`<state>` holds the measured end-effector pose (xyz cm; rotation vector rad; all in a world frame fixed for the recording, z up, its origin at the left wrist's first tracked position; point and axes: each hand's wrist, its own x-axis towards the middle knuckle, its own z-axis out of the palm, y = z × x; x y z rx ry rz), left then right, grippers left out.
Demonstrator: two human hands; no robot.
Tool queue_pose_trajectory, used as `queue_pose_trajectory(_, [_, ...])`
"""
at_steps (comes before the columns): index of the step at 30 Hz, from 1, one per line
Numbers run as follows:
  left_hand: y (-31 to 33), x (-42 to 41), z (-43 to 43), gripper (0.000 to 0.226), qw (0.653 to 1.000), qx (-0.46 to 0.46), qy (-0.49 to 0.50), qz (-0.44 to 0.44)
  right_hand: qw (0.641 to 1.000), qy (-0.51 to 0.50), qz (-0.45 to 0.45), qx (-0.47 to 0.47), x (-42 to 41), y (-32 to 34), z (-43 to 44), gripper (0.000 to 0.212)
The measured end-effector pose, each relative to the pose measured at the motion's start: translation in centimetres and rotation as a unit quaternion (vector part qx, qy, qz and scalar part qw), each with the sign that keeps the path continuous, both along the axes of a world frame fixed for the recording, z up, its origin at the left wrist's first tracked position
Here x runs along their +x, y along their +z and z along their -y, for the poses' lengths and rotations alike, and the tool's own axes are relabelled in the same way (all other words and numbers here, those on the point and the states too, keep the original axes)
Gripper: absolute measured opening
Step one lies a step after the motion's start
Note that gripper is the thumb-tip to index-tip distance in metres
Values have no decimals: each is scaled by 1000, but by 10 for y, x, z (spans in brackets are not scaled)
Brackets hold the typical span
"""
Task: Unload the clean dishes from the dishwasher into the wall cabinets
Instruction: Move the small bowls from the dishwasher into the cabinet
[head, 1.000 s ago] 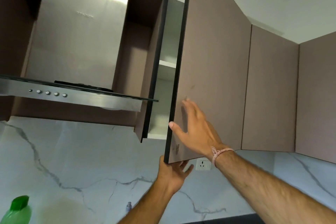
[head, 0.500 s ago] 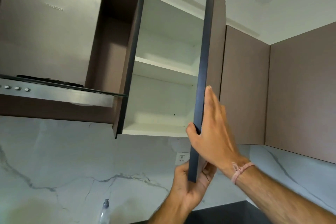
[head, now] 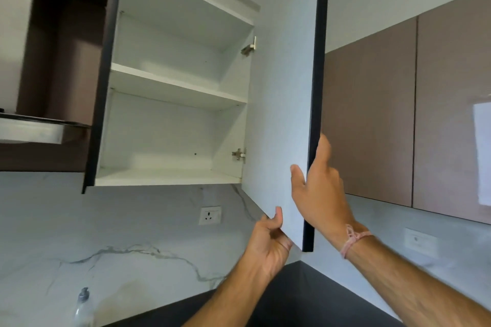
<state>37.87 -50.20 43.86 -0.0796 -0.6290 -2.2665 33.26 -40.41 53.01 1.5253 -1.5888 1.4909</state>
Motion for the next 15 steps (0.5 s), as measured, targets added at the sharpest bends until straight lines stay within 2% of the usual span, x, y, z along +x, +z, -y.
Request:
queue_pose_trajectory(4, [1,-47,-8,47,1000,5,19,8,998,1,68,0,-47,0,-14,47])
queue_pose_trajectory(6, [2,-71,-12,46,999,7,37,14,996,-1,88,8,-73,2,-17,42])
queue_pose_trajectory(15, [10,-172,-13,72,992,-9,125,22,985,-56,160,43,-188,5,-8,45])
